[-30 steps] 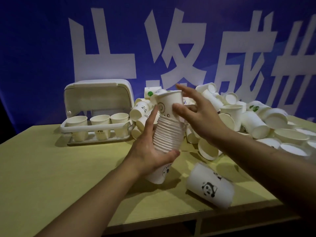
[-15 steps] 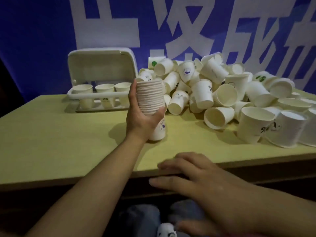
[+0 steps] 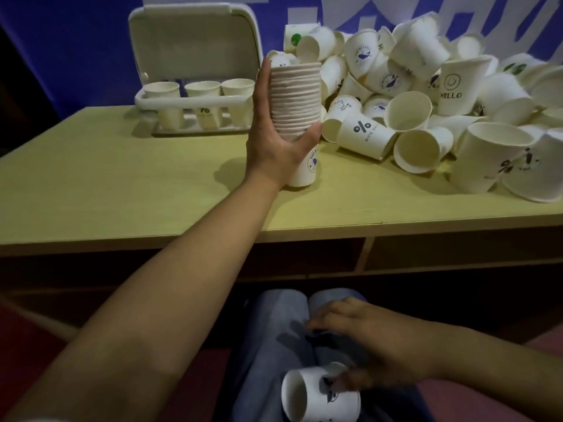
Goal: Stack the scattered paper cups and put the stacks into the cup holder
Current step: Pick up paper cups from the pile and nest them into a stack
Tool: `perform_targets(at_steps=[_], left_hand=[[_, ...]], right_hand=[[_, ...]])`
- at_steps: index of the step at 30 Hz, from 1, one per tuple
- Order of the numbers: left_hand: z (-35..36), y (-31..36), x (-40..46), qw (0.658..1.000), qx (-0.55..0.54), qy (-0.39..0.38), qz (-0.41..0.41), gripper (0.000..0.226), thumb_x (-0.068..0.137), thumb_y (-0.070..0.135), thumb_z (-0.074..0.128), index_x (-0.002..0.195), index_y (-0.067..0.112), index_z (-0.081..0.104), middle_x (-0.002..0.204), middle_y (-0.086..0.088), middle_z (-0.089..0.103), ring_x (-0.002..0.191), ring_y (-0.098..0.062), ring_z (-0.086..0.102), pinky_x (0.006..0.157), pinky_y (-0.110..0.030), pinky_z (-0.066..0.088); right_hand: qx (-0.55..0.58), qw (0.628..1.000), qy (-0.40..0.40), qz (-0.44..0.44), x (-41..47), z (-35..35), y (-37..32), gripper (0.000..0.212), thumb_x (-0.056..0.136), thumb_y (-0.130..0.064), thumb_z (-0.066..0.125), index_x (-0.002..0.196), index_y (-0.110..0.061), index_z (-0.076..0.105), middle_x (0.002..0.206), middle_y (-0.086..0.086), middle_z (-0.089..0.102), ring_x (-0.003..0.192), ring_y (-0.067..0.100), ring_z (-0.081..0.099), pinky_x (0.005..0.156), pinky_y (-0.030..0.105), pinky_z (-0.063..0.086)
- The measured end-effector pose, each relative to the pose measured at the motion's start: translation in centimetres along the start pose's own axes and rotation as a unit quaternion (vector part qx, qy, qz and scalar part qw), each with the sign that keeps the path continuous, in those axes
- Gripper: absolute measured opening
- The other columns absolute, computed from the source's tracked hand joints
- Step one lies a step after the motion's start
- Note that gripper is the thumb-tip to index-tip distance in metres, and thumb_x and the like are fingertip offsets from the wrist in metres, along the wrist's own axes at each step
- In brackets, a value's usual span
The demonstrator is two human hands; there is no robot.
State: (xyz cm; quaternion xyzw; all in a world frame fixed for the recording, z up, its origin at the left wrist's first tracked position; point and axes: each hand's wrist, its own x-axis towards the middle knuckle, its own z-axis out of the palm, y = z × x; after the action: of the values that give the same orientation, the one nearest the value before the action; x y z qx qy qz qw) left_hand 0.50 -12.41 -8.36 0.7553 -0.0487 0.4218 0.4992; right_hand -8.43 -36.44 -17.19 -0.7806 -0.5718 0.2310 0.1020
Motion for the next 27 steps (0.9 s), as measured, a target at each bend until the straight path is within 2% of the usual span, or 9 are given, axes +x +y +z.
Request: perform_targets(at_steps=[5, 8, 10, 12, 14, 19, 22, 24, 27], left_hand=[[-0.1, 0.1, -0.2, 1.000, 0.001, 0.005, 0.006, 0.109, 0.078, 0.035, 0.082, 0.159, 0.021, 0.011, 0.153, -0.006, 0.040, 0.118, -0.016, 0.062, 0.086, -0.041, 0.060], [-0.2, 0.3, -0.2, 1.000, -0.004, 0.009, 0.022, 0.106, 0.079, 0.028, 0.081, 0.158, 0.010, 0.013, 0.152, -0.011, 0.040, 0.113, -0.016, 0.064, 0.082, -0.038, 0.062], [-0.2, 0.3, -0.1, 1.000, -0.008, 0.007, 0.027, 0.105, 0.079, 0.025, 0.080, 0.157, 0.007, 0.013, 0.151, -0.014, 0.040, 0.114, -0.017, 0.064, 0.082, -0.039, 0.062], [-0.2, 0.3, -0.1, 0.999, -0.011, 0.003, 0.030, 0.104, 0.079, 0.024, 0.080, 0.157, 0.006, 0.013, 0.152, -0.015, 0.039, 0.117, -0.019, 0.063, 0.084, -0.040, 0.061], [-0.2, 0.3, -0.1, 0.999, -0.011, 0.000, 0.035, 0.103, 0.079, 0.023, 0.080, 0.156, 0.005, 0.014, 0.151, -0.015, 0.040, 0.119, -0.020, 0.061, 0.086, -0.041, 0.060], [-0.2, 0.1, 0.1, 0.999, -0.022, 0.004, 0.042, 0.103, 0.079, 0.024, 0.082, 0.156, 0.011, 0.015, 0.149, -0.013, 0.043, 0.116, -0.018, 0.064, 0.085, -0.040, 0.060], [-0.2, -0.1, 0.2, 0.999, -0.012, 0.007, 0.044, 0.103, 0.080, 0.023, 0.082, 0.157, 0.011, 0.015, 0.149, -0.010, 0.042, 0.115, -0.006, 0.062, 0.086, -0.028, 0.057], [-0.1, -0.1, 0.2, 0.999, -0.011, 0.009, 0.043, 0.103, 0.080, 0.026, 0.082, 0.157, 0.019, 0.014, 0.149, -0.008, 0.041, 0.114, -0.008, 0.062, 0.086, -0.033, 0.059], [0.0, 0.0, 0.1, 0.999, -0.015, 0.007, 0.038, 0.100, 0.079, 0.031, 0.081, 0.151, 0.038, 0.012, 0.147, -0.002, 0.042, 0.117, -0.011, 0.061, 0.091, -0.041, 0.059]], right_hand=[[0.035, 0.999, -0.033, -0.023, 0.8, 2.5, -1.6, 0.089, 0.083, -0.049, 0.072, 0.151, -0.048, 0.016, 0.148, -0.017, 0.033, 0.136, 0.000, 0.028, 0.113, 0.019, 0.025], [0.046, 0.998, -0.030, -0.038, 1.4, 3.8, -1.6, 0.086, 0.080, -0.037, 0.073, 0.150, -0.046, 0.024, 0.140, -0.018, 0.046, 0.127, 0.000, 0.043, 0.108, 0.025, 0.037], [0.080, 0.996, -0.007, -0.026, 1.5, 3.9, -1.5, 0.084, 0.079, -0.037, 0.075, 0.148, -0.046, 0.028, 0.136, -0.025, 0.048, 0.120, -0.009, 0.045, 0.103, 0.020, 0.040], [0.093, 0.995, 0.045, -0.003, 1.5, 3.3, -1.2, 0.083, 0.079, -0.040, 0.076, 0.147, -0.045, 0.030, 0.135, -0.033, 0.042, 0.121, -0.018, 0.038, 0.100, 0.005, 0.032], [0.103, 0.988, 0.115, 0.019, 1.2, 1.9, -0.8, 0.086, 0.077, -0.040, 0.080, 0.147, -0.045, 0.030, 0.141, -0.026, 0.042, 0.127, -0.012, 0.040, 0.101, 0.003, 0.031], [0.137, 0.941, 0.308, -0.018, -1.3, -4.8, -0.6, 0.073, 0.075, -0.037, 0.081, 0.140, -0.034, 0.048, 0.122, -0.019, 0.054, 0.116, 0.008, 0.054, 0.096, 0.014, 0.041], [0.192, 0.895, 0.402, -0.019, -2.4, -8.5, -0.9, 0.061, 0.072, -0.042, 0.079, 0.127, -0.040, 0.053, 0.121, -0.016, 0.056, 0.115, 0.013, 0.059, 0.092, 0.026, 0.050], [0.208, 0.856, 0.473, -0.015, -2.2, -10.5, -0.7, 0.056, 0.070, -0.040, 0.080, 0.118, -0.041, 0.051, 0.119, -0.008, 0.058, 0.109, 0.019, 0.063, 0.085, 0.037, 0.054], [0.177, 0.793, 0.583, -0.005, -1.7, -13.0, -0.4, 0.051, 0.071, -0.037, 0.079, 0.107, -0.044, 0.044, 0.115, -0.006, 0.058, 0.105, 0.019, 0.063, 0.079, 0.044, 0.057]])
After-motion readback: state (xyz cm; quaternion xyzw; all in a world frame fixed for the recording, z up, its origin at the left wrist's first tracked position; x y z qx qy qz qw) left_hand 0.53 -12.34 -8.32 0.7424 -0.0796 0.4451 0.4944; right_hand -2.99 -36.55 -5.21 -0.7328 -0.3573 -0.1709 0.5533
